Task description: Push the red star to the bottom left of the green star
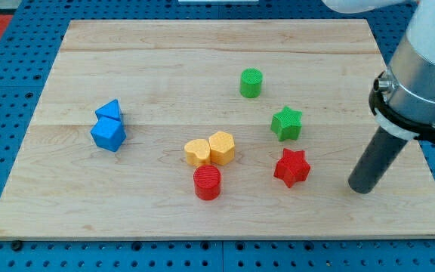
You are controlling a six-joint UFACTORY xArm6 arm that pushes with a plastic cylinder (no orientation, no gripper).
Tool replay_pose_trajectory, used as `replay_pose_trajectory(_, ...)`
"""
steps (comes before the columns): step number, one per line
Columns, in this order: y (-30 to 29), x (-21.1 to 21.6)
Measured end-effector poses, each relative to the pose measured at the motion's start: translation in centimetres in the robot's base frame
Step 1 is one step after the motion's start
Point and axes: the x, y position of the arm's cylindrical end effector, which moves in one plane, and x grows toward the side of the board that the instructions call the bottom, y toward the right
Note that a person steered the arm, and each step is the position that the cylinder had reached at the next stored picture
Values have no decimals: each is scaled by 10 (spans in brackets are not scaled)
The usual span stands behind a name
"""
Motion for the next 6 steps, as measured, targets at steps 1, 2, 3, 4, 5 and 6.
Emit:
replay_pose_trajectory(1,-14,-4)
replay_pose_trajectory(2,-60,-5)
replay_pose_trajectory(3,-98,-23)
replay_pose_trajectory(4,-91,-6)
replay_pose_trajectory(5,-96,32)
replay_pose_trajectory(6,-144,17)
